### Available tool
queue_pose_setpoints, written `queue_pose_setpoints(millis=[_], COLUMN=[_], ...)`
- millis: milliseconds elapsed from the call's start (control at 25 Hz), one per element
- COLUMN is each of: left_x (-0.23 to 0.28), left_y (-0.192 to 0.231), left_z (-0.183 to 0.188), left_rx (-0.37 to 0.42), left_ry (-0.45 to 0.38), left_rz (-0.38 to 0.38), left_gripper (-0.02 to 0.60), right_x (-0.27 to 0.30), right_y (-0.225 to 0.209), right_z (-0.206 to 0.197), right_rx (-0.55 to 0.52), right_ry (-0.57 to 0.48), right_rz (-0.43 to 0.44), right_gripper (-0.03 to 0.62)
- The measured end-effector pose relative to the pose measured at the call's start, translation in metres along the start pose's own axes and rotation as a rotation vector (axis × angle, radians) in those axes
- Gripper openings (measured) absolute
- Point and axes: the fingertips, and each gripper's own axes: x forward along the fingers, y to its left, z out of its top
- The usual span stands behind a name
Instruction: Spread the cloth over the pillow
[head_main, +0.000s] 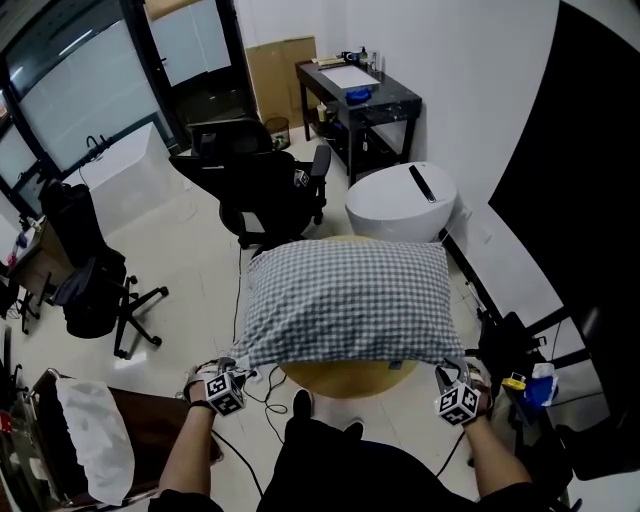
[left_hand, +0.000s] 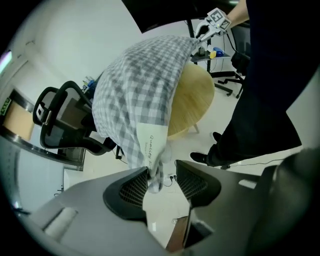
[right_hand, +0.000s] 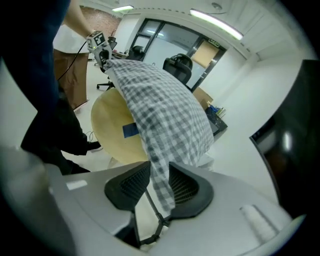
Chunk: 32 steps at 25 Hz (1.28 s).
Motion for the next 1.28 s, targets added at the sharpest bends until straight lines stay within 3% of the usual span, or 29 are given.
queue_pose_setpoints(millis=[200, 360, 480, 560, 640, 680, 720, 960, 1280], left_x=[-0.053, -0.122, -0.173, -0.203, -0.232, -0.244, -0.253, -0.264, -0.253], left_y=[0.022, 0.049, 0.062, 0.07, 0.078, 0.081, 0.082, 0.064, 0.005], left_z=[0.02, 0.063, 0.11, 0.137, 0.16, 0.17, 0.179, 0.217, 0.23], left_rx=[-0.114, -0.164, -0.152, -0.136, -0.146, -0.151, -0.154, -0.174, -0.256], left_ry=[-0.153, -0.357, -0.536, -0.633, -0.73, -0.773, -0.807, -0.901, -0.924], left_rz=[0.105, 0.209, 0.241, 0.275, 0.323, 0.341, 0.349, 0.281, 0.085], left_gripper=[0.292, 0.311, 0.306, 0.233, 0.05, 0.005, 0.005, 0.005, 0.005], right_x=[-0.043, -0.081, -0.105, -0.12, -0.131, -0.136, -0.141, -0.164, -0.182], right_y=[-0.025, -0.038, -0.031, -0.025, -0.019, -0.016, -0.013, 0.003, 0.032], right_z=[0.037, 0.083, 0.126, 0.154, 0.179, 0.19, 0.199, 0.237, 0.25], right_rx=[0.163, 0.229, 0.249, 0.26, 0.275, 0.29, 0.314, 0.484, 0.52], right_ry=[-0.117, -0.251, -0.355, -0.411, -0.45, -0.467, -0.486, -0.547, -0.599], right_rz=[-0.084, -0.127, -0.115, -0.104, -0.095, -0.089, -0.082, -0.038, 0.082], right_gripper=[0.135, 0.135, 0.116, 0.064, 0.035, 0.029, 0.02, 0.006, 0.008])
